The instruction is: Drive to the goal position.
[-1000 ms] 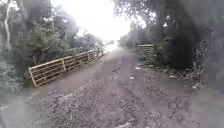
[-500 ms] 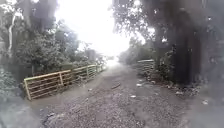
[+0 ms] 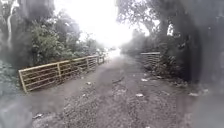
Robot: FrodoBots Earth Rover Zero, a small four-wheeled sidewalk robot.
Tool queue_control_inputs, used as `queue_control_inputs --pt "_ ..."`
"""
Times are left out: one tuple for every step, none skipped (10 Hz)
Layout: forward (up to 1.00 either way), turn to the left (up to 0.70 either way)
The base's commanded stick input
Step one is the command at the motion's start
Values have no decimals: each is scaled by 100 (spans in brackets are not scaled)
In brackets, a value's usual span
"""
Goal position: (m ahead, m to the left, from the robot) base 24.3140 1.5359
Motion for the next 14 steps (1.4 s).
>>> queue_control_inputs --pt "16 0" --pt "0 0" --pt "0 0" --pt "0 0" --pt "0 0" --pt "0 0" --pt "0 0" --pt "0 0" --pt "0 0" --pt "0 0" --pt "39 0" --pt "70 0" --pt "70 0" --pt "70 0"
